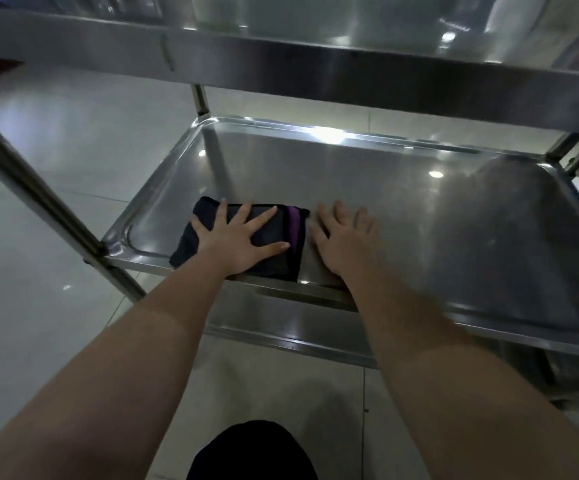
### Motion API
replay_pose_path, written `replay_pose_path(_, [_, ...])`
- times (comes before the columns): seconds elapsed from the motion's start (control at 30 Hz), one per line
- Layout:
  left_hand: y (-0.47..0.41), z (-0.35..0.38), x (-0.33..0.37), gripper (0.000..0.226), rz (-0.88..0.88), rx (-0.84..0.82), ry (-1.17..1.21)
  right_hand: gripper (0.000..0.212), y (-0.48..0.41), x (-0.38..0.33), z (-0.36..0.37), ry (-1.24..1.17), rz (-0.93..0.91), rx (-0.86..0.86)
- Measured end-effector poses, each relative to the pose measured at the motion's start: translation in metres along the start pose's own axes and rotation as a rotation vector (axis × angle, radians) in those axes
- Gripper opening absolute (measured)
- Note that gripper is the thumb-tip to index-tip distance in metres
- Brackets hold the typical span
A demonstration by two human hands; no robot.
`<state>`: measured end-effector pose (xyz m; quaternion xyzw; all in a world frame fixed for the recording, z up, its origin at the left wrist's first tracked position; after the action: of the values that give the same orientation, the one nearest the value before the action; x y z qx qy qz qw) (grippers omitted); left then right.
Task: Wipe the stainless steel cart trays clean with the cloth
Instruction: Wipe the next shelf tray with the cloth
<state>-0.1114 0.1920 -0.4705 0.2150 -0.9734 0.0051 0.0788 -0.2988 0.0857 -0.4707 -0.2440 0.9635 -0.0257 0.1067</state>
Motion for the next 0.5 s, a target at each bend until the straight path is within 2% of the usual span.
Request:
replay_pose_path(0.17, [0.005,-0.019,-0.092,0.089,-0.142,-0.055,0.0,0.064,0.0,-0.012,0.003,0.1,-0.106,-0.12])
replay_pose_path(0.3, [0.003,-0.018,-0.078,0.089,-0.137,-0.072,-0.022,0.06,0.01,-0.029,0.001,0.075,-0.344,-0.128])
replay_pose_path(0.37, [0.002,-0.013,-0.054,0.089,-0.093,-0.054,-0.025,0.057,0.005,-0.035,0.003,0.074,-0.312,-0.173])
replay_pose_path(0.43, [0.004,-0.009,-0.03,0.089,-0.038,-0.042,-0.022,0.055,-0.002,-0.043,0.006,0.074,-0.185,-0.226])
replay_pose_path(0.5, [0.007,-0.006,-0.016,0.089,-0.021,-0.04,-0.014,0.054,-0.002,-0.05,0.008,0.105,-0.099,-0.204])
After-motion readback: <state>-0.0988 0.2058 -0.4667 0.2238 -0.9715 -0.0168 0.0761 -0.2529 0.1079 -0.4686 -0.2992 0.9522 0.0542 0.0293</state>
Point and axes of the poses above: each hand's wrist, its own y-axis away from the middle knuckle, its own z-axis out of the palm, x = y × z, the point moved 5 cm from there along -y, towards the middle knuckle, and after that the axes turned 9 degrees about x, right-handed, at the moved point
